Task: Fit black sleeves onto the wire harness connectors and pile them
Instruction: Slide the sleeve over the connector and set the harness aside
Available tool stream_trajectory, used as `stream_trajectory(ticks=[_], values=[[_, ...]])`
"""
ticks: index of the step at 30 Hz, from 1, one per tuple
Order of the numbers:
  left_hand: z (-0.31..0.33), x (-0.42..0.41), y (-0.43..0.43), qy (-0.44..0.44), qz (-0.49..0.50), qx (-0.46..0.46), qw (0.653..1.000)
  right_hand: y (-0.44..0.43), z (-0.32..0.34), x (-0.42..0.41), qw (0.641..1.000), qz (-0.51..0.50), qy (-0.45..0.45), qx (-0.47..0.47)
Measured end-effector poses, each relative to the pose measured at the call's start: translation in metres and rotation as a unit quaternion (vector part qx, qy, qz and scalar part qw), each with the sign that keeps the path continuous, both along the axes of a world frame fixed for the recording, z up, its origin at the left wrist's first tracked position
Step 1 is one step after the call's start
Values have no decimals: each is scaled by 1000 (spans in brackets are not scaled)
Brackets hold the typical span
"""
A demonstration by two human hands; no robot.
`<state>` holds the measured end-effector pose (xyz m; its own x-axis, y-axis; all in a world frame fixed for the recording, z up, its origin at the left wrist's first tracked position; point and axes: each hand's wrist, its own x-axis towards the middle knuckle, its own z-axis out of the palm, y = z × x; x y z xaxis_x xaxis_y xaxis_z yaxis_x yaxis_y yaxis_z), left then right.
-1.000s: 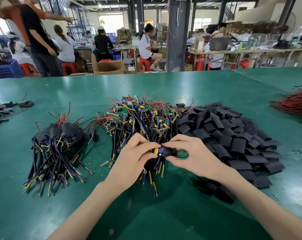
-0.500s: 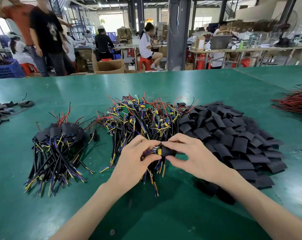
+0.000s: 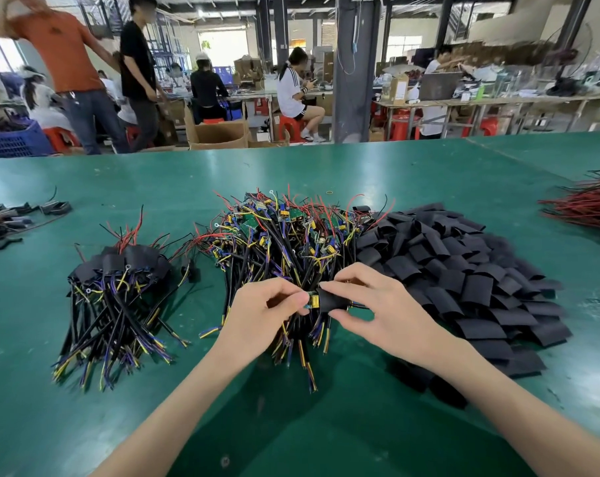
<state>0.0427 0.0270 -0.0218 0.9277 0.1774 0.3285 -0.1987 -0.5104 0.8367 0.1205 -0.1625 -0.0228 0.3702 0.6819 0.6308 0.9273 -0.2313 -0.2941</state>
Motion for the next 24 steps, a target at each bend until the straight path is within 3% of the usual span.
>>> stream_trajectory(ticks=[4,10,17,24], values=[[0,1,-2,2,7,-4,1000,0,1,-1,998,-13,-45,-40],[1,0,-6,-18,-3,9,1000,3,3,-3,1000,12,26,-5],[-2,0,-7,-24,44,17,999,5,-3,-4,1000,-11,24,-2],[3,-4,-6,-45,2,50,998,2,0,0,997,-16,72,14]])
